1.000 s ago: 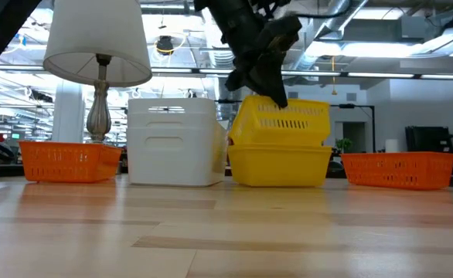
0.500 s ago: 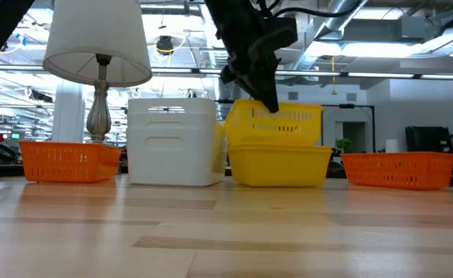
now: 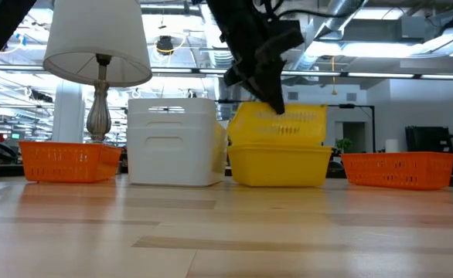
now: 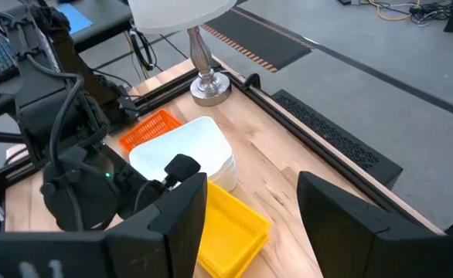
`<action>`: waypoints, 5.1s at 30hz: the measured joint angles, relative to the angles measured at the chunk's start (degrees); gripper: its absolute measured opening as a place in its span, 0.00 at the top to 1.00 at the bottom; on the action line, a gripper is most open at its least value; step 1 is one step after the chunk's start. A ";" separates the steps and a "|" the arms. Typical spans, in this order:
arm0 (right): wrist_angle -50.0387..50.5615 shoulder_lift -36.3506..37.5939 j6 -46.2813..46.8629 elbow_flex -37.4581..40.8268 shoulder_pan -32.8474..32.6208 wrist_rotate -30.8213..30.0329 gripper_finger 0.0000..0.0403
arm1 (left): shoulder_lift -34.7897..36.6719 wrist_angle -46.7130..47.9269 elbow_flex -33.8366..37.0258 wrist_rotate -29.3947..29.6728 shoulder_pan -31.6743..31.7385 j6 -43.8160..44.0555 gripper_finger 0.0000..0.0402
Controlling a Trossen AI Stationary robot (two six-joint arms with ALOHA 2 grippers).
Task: Stack baskets by color
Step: Stack the bottom yellow bin on top of the top yellow bin, then stack the bottom orange bin on top of the top right orange bin
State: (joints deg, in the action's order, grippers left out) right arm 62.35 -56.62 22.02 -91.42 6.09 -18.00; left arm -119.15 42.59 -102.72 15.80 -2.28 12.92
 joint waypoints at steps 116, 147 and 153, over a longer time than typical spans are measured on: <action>-12.87 -22.19 58.66 28.79 -52.46 14.80 0.55 | 6.21 -1.11 -10.70 -19.75 -2.47 -11.88 0.46; -7.09 -23.28 78.96 28.83 -61.40 7.15 0.55 | -12.09 -17.02 -2.37 -28.47 -2.11 -27.27 0.46; -7.09 -23.28 79.06 28.83 -61.01 7.13 0.55 | -13.73 -13.88 -2.21 -29.00 -2.59 -27.18 0.55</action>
State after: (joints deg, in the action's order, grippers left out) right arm 55.27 -79.90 101.08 -62.59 -54.92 -10.87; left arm -132.88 28.71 -104.93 -13.20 -4.87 -14.26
